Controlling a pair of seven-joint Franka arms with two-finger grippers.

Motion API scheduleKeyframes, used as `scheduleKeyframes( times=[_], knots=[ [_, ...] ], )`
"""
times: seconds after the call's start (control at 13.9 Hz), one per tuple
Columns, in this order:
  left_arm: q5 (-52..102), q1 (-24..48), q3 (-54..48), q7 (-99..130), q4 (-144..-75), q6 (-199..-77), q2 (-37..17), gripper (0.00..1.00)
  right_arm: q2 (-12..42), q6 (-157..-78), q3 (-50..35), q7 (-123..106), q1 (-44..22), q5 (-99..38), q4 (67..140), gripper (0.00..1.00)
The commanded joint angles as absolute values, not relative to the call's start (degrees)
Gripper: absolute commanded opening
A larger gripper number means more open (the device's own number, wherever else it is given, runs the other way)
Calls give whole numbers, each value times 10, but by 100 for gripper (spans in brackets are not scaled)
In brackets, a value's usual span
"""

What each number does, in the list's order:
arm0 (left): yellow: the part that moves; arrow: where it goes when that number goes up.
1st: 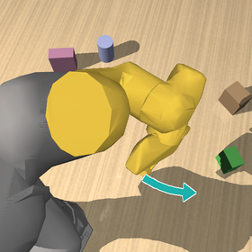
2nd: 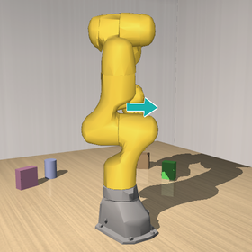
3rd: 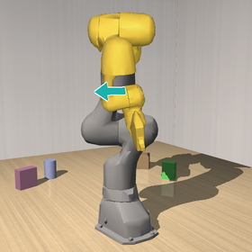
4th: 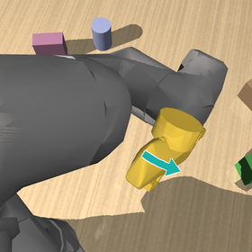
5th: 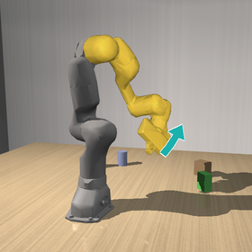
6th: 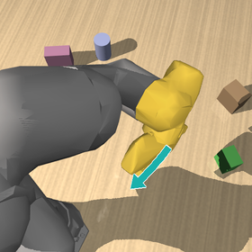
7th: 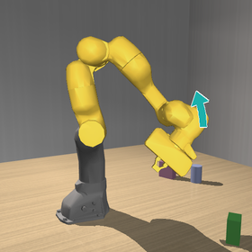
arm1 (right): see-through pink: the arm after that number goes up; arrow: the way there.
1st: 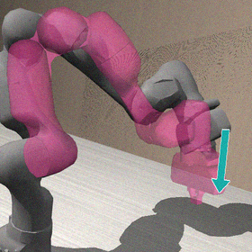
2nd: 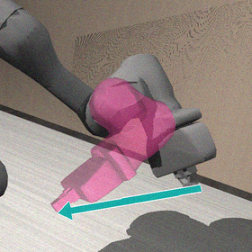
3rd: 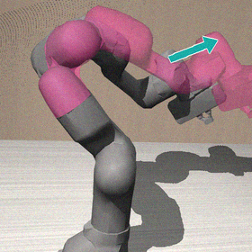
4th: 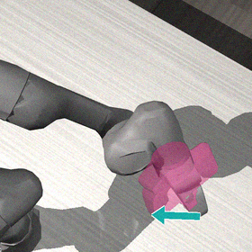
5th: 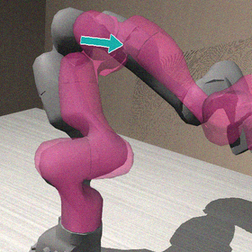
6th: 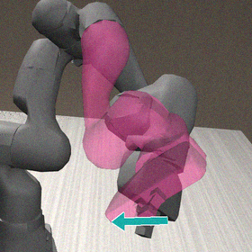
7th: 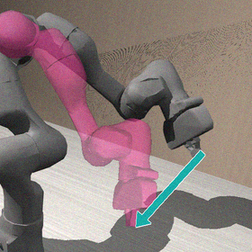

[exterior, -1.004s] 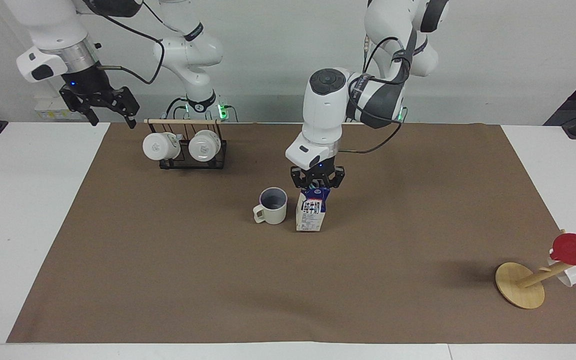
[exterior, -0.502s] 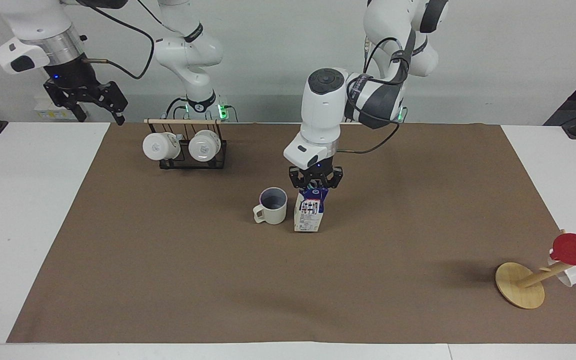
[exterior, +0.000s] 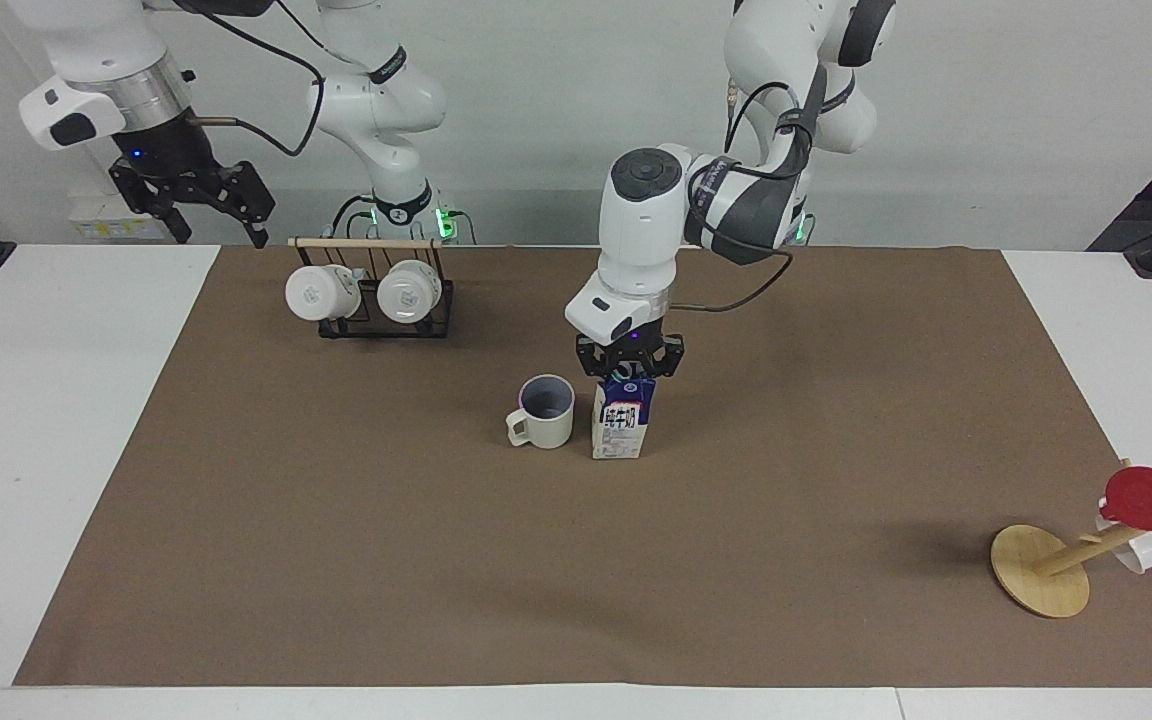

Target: Place cup and milk on table

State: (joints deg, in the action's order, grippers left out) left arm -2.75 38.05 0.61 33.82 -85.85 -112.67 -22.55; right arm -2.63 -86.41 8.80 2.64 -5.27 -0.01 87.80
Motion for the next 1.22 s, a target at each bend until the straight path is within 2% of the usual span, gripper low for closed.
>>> scheduleKeyframes(
  times=[0.0,0.22,0.65,0.86,1.15],
  knots=[
    [-27,391,15,336,-875,-1136,-210,100,-40,-864,86,37,-59,13,890,100],
    [-24,390,15,337,-874,-1136,-198,100,-29,-857,86,35,-59,29,866,100],
    [-24,346,16,308,-889,-1043,-81,100,-30,-843,83,40,-58,12,869,100],
    [-24,274,17,224,-931,-1027,-28,100,-33,-840,83,45,-58,-4,872,100],
    [-23,188,19,115,-932,-1025,-13,100,-33,-837,83,44,-58,-4,872,100]
  ],
)
